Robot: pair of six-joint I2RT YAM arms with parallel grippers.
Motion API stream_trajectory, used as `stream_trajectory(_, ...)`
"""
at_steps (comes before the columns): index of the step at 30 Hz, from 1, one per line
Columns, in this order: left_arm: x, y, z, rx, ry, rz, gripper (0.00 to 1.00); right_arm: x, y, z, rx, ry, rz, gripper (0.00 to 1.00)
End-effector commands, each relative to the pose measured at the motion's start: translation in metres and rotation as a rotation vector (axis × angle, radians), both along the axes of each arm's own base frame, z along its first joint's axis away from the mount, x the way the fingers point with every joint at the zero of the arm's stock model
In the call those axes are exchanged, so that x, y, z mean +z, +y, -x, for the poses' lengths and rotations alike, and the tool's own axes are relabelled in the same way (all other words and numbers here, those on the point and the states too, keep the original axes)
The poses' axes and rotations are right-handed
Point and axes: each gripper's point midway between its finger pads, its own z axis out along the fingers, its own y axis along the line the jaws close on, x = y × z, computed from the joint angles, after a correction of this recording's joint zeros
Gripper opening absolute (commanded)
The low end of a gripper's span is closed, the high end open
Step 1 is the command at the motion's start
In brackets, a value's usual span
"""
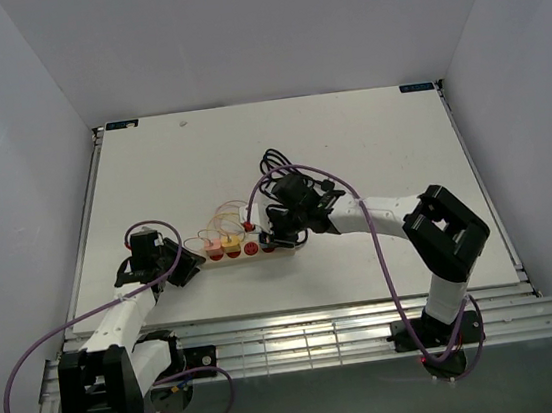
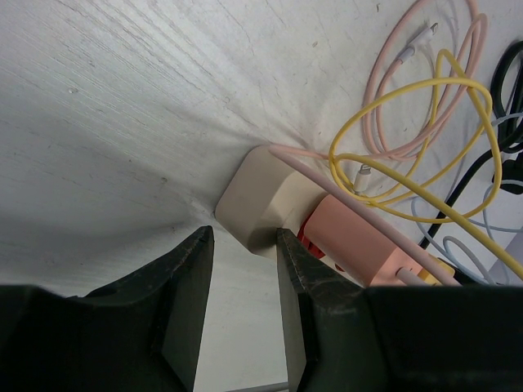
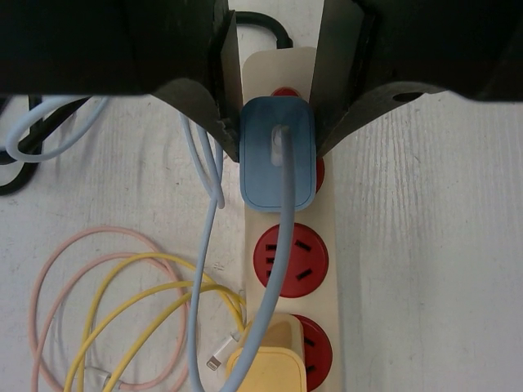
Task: Insert the plug
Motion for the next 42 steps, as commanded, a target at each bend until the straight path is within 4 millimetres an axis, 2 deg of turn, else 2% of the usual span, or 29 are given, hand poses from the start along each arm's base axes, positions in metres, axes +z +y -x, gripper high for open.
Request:
stream_trajectory(1,-0.005,-0.001,0.006,-0.016,0.016,-0.001,0.47,-0.094,-0.068,0.039,-0.052,0.179,0.385,0.08)
stream_trajectory(4,-0.005,-0.001,0.006,-0.017,0.019,0.000,0.47,-0.093,-0.061,0.037,-0.058,0.187,0.369,0.08)
stream_trajectory(10,0.000,-0.001,0.005,-0.011,0.009,-0.001,0.48,-0.104,-0.081,0.046,-0.126,0.210,0.425,0.08)
stream_trajectory(14,0.004,-0.002,0.005,-0.015,0.006,0.006,0.48,-0.105,-0.084,0.045,-0.145,0.209,0.435,0.08)
stream_trajectory(19,0.010,-0.003,0.002,-0.023,0.008,0.008,0.52,-0.097,-0.077,0.045,-0.150,0.207,0.391,0.08)
stream_trajectory(21,0.016,-0.002,-0.001,-0.021,-0.003,0.003,0.57,-0.090,-0.074,0.044,-0.149,0.195,0.359,0.08)
stream_trajectory(23,0.019,-0.002,-0.002,-0.021,-0.006,0.003,0.60,-0.085,-0.073,0.043,-0.146,0.181,0.336,0.12)
stream_trajectory(26,0.030,-0.001,-0.007,-0.019,-0.025,-0.001,0.68,-0.070,-0.060,0.035,-0.158,0.154,0.269,0.26)
stream_trajectory(27,0.034,-0.001,-0.008,-0.019,-0.034,-0.005,0.71,-0.062,-0.054,0.032,-0.158,0.139,0.241,0.31)
stream_trajectory(31,0.053,0.001,-0.013,-0.021,-0.052,-0.016,0.72,-0.029,-0.030,0.011,-0.197,0.074,0.128,0.44)
stream_trajectory(33,0.070,0.003,-0.018,-0.018,-0.084,-0.033,0.73,0.003,-0.014,-0.001,-0.215,0.036,0.041,0.53)
stream_trajectory(34,0.074,0.004,-0.015,-0.016,-0.080,-0.041,0.77,0.015,-0.009,-0.005,-0.225,0.021,0.006,0.57)
stream_trajectory(35,0.085,0.006,-0.017,-0.009,-0.102,-0.050,0.79,0.040,-0.001,-0.011,-0.230,-0.015,-0.063,0.61)
stream_trajectory(36,0.091,0.008,-0.017,-0.005,-0.112,-0.059,0.82,0.054,0.003,-0.012,-0.231,-0.023,-0.100,0.81)
stream_trajectory(37,0.092,0.011,-0.012,-0.004,-0.103,-0.077,0.86,0.066,0.006,-0.013,-0.228,-0.034,-0.134,0.93)
stream_trajectory(38,0.104,0.013,-0.013,0.001,-0.134,-0.088,0.93,0.086,0.009,-0.010,-0.213,-0.044,-0.183,0.90)
stream_trajectory(39,0.108,0.015,-0.011,0.009,-0.139,-0.098,0.97,0.100,0.011,-0.008,-0.197,-0.051,-0.215,0.90)
stream_trajectory(40,0.109,0.019,-0.006,0.019,-0.127,-0.117,0.98,0.109,0.014,-0.002,-0.174,-0.037,-0.245,0.90)
stream_trajectory(41,0.115,0.020,-0.004,0.022,-0.142,-0.122,0.98,0.128,0.014,0.003,-0.161,-0.045,-0.289,0.90)
stream_trajectory(42,0.122,0.021,-0.004,0.026,-0.157,-0.127,0.98,0.136,0.013,0.008,-0.151,-0.040,-0.304,0.90)
